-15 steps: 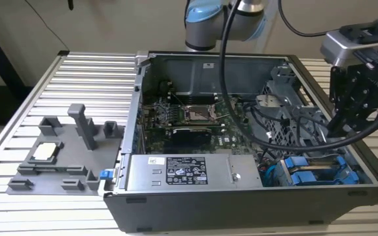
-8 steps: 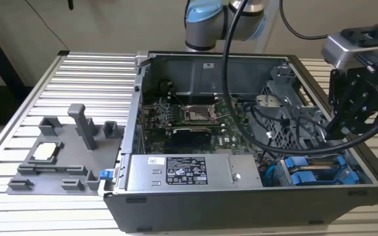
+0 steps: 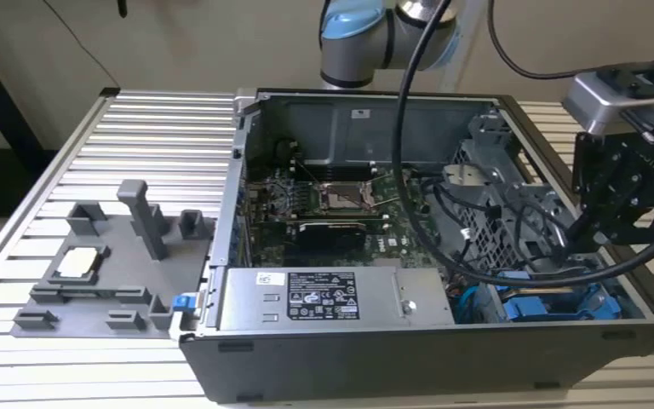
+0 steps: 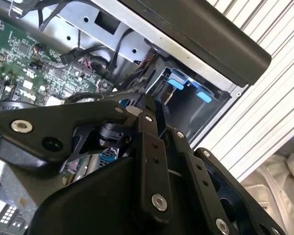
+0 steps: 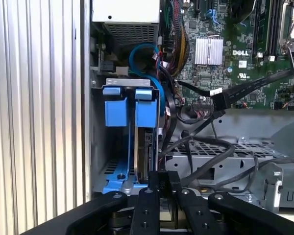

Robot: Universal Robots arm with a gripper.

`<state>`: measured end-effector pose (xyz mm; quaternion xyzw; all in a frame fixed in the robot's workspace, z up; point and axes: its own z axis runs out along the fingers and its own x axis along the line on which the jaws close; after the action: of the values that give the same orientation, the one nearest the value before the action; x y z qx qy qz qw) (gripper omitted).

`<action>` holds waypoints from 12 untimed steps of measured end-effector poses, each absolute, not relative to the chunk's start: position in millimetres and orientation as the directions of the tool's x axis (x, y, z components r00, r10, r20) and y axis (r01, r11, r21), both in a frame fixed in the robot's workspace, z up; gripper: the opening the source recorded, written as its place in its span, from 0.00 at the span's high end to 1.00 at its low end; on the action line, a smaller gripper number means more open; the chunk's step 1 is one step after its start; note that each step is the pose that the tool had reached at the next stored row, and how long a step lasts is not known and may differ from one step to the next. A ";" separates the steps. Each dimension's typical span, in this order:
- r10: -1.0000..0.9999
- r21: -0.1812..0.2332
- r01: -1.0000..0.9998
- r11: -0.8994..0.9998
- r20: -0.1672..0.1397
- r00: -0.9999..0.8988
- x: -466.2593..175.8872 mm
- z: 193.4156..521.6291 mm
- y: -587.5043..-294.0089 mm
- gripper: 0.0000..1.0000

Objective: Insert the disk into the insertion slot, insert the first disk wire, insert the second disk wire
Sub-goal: 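Insert the first disk wire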

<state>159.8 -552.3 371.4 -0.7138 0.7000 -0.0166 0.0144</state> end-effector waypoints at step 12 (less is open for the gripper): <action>-1.000 -0.034 -0.999 -0.011 0.003 0.011 162.4 355.6 -558.8 0.81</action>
<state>162.4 -558.8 355.6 -0.7108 0.7032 -0.0131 0.0108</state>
